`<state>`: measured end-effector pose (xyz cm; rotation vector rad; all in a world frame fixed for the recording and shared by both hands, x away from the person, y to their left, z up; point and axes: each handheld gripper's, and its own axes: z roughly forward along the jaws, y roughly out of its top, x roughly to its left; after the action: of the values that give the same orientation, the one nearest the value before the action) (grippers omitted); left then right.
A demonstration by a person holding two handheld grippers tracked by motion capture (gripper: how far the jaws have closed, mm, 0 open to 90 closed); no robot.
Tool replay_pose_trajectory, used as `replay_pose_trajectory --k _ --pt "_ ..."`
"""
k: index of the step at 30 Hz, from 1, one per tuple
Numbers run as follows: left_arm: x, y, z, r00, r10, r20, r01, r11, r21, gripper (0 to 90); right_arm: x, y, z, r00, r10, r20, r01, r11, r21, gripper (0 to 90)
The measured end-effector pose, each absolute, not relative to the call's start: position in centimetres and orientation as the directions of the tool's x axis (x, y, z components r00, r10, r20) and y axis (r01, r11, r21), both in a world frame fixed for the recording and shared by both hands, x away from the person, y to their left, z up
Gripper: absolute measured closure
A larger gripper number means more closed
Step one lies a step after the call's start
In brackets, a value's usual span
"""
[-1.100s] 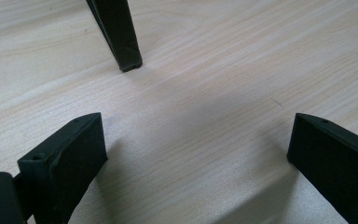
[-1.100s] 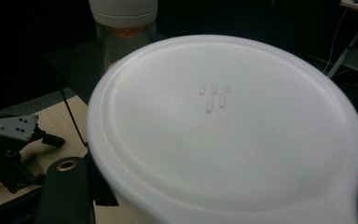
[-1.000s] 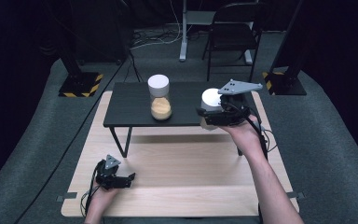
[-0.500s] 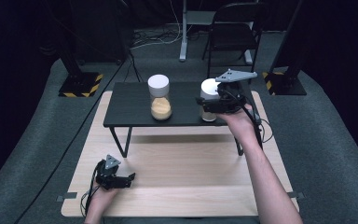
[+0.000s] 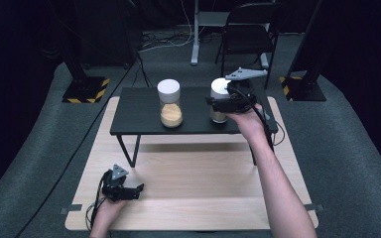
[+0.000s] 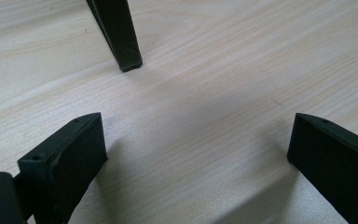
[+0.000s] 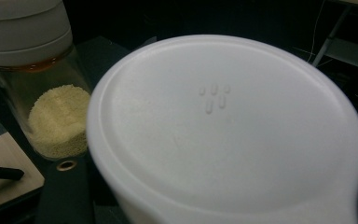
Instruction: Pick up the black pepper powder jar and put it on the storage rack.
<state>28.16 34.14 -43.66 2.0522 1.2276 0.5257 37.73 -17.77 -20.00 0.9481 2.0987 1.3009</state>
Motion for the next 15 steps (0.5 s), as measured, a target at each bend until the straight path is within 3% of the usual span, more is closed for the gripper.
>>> replay_pose_trajectory --k 15 --pt "28.2 34.1 -43.7 0.474 0.881 -0.002 0.606 -0.324 0.726 3.7 38.9 -18.0 -20.2 -0.647 0.762 -0.027 0.323 0.306 0.896 29.3"
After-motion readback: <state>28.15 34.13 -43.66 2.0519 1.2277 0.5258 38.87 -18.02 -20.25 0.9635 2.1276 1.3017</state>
